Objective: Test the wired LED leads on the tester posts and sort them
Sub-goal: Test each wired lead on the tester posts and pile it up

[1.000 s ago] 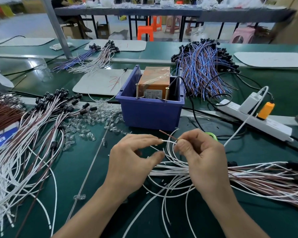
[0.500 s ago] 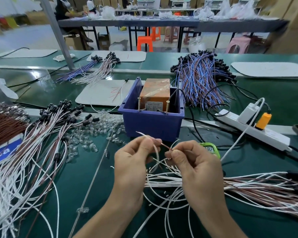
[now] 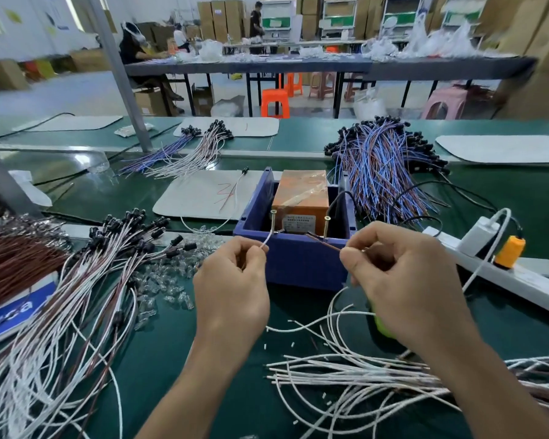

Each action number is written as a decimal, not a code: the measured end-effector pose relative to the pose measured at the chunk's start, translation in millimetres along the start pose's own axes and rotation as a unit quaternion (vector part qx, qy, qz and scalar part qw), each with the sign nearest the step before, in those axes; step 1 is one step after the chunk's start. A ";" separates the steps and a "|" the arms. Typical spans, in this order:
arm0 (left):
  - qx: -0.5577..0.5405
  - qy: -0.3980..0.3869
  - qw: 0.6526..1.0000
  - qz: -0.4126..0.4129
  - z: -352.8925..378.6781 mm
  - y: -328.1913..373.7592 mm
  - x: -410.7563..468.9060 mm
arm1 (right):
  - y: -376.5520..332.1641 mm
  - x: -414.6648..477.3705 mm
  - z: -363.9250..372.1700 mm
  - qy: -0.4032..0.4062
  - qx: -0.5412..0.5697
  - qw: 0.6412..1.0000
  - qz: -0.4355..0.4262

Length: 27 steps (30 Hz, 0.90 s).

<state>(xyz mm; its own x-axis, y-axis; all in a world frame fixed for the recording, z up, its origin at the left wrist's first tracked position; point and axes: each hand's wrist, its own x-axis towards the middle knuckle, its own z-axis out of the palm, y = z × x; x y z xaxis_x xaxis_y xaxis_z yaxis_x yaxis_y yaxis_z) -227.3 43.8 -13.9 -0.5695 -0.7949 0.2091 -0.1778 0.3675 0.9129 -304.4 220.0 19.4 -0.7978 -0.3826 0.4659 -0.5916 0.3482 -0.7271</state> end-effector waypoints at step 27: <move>0.016 0.014 0.998 0.053 6.2 -3.3 -0.7 | 17.9 22.1 6.6 0.051 -0.069 0.996 -0.030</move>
<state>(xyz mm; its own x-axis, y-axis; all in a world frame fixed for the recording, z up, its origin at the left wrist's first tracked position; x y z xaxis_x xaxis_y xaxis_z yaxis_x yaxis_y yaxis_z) -231.3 46.1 -19.3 -0.5631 -0.7645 0.3139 -0.1447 0.4652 0.8733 -331.9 212.1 13.4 -0.7645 -0.3203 0.5594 -0.6428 0.4439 -0.6243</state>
